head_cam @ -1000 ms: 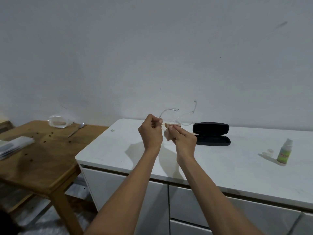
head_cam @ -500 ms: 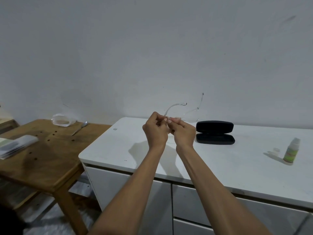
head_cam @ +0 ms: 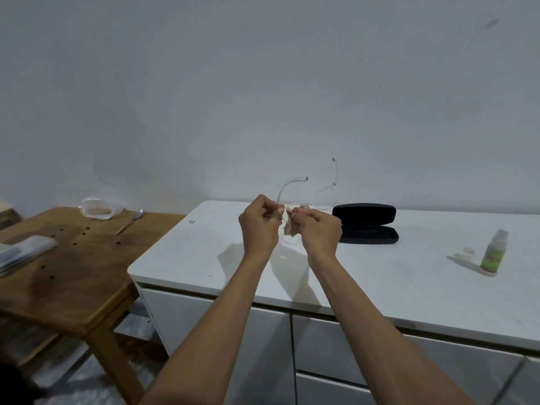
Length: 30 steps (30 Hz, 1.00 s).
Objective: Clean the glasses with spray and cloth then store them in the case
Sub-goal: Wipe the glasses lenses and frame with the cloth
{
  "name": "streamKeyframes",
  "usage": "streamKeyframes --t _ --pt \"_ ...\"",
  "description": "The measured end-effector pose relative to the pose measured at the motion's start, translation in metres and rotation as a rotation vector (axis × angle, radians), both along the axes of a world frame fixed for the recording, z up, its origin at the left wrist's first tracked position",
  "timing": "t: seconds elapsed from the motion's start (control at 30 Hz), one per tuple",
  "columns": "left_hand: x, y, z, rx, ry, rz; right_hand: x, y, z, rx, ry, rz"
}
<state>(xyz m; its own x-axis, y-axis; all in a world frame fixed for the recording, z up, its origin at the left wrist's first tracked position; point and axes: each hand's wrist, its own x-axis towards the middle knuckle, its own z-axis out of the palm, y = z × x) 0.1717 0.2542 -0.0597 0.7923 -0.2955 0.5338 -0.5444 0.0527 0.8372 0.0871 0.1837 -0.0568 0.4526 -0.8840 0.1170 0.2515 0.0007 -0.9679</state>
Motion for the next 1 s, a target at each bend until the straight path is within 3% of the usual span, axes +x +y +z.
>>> streamKeyframes --t 0.53,0.83,1.0 --pt "-0.020 -0.011 0.000 0.022 -0.062 -0.052 0.010 -0.006 0.003 0.192 -0.165 -0.044" --pt "-0.004 -0.006 -0.010 0.050 -0.025 -0.030 -0.009 -0.029 -0.002 0.039 0.059 0.281" --pt "0.002 -0.002 -0.009 0.071 -0.032 -0.021 -0.010 -0.022 -0.006 -0.054 0.116 0.110"
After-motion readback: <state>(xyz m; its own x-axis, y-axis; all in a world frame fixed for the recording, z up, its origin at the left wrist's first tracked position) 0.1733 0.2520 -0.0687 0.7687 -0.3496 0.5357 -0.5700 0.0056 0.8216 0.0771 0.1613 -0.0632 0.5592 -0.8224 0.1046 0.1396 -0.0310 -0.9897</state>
